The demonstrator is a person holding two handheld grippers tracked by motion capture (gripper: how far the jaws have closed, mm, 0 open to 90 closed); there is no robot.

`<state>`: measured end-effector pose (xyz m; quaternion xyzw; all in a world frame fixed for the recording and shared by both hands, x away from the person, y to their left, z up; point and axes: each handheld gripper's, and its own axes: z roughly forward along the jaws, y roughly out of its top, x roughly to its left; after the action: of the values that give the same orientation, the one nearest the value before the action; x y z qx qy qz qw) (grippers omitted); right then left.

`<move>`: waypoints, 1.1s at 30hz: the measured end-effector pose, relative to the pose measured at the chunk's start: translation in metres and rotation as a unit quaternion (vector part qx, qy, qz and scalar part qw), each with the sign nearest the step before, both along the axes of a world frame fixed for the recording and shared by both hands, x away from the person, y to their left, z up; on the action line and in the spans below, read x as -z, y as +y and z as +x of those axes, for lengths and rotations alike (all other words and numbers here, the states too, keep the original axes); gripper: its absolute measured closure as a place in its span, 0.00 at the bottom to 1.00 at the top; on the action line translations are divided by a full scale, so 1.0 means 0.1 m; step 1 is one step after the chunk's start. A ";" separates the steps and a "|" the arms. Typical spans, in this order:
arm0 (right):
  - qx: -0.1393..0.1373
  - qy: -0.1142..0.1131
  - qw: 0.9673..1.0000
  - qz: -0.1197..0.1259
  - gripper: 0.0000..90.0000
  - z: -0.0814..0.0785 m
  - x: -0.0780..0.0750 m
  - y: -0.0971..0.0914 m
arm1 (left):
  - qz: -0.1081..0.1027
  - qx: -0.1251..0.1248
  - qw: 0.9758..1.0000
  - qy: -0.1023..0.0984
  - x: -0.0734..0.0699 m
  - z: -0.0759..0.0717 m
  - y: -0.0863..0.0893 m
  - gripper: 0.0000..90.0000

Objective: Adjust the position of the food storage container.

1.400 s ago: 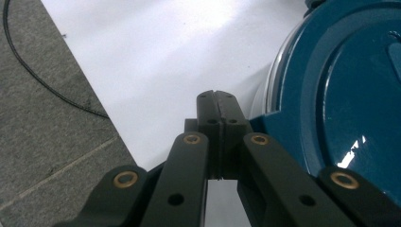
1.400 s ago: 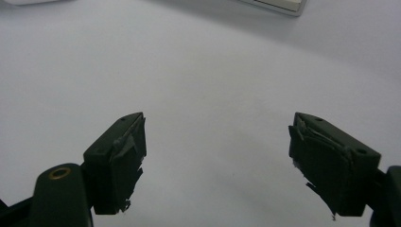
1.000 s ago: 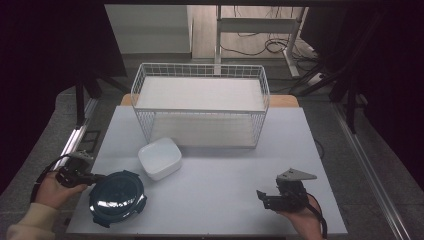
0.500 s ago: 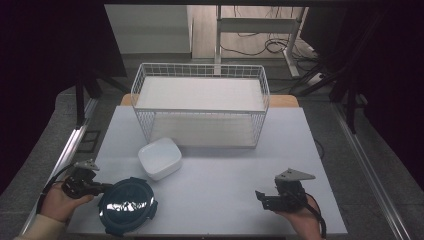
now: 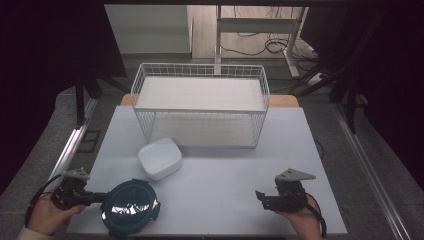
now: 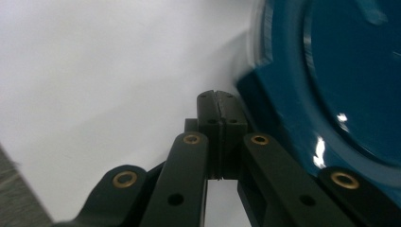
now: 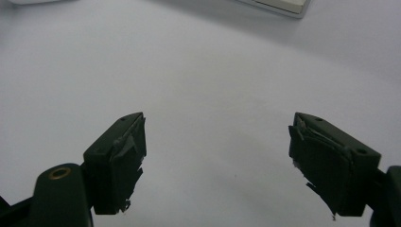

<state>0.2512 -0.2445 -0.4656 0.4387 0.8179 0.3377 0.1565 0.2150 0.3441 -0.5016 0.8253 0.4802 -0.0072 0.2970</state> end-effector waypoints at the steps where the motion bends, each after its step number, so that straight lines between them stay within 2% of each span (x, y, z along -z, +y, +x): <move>1: 0.000 0.000 1.000 0.000 0.22 0.00 0.00 0.01 | 0.000 -0.001 1.000 0.001 0.01 -0.02 -0.01 1.00; 10: -0.003 0.000 1.000 -0.001 0.22 0.00 0.01 0.02 | -0.007 -0.032 0.999 0.007 0.03 -0.07 -0.05 1.00; 19: -0.005 0.001 1.000 -0.001 0.22 0.00 0.01 0.04 | -0.014 -0.044 0.999 0.015 0.05 -0.10 -0.23 1.00; 23: -0.005 0.001 1.000 -0.001 0.22 0.01 0.01 0.04 | -0.013 -0.042 0.999 0.015 0.05 -0.10 -0.29 1.00; 25: -0.006 0.002 1.000 -0.002 0.22 0.01 0.02 0.05 | -0.019 -0.038 0.999 0.016 0.05 -0.09 -0.39 1.00; 30: -0.007 0.002 1.000 -0.002 0.22 0.00 0.01 0.05 | -0.024 -0.029 0.999 0.017 0.06 -0.04 -0.51 1.00; 33: -0.007 0.002 1.000 -0.001 0.22 0.01 0.02 0.04 | -0.021 -0.026 0.999 0.018 0.06 -0.03 -0.55 1.00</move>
<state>0.2518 -0.2406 -0.4673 0.4338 0.8215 0.3367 0.1532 0.2116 0.2895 -0.5072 0.8056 0.5068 -0.0246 0.3060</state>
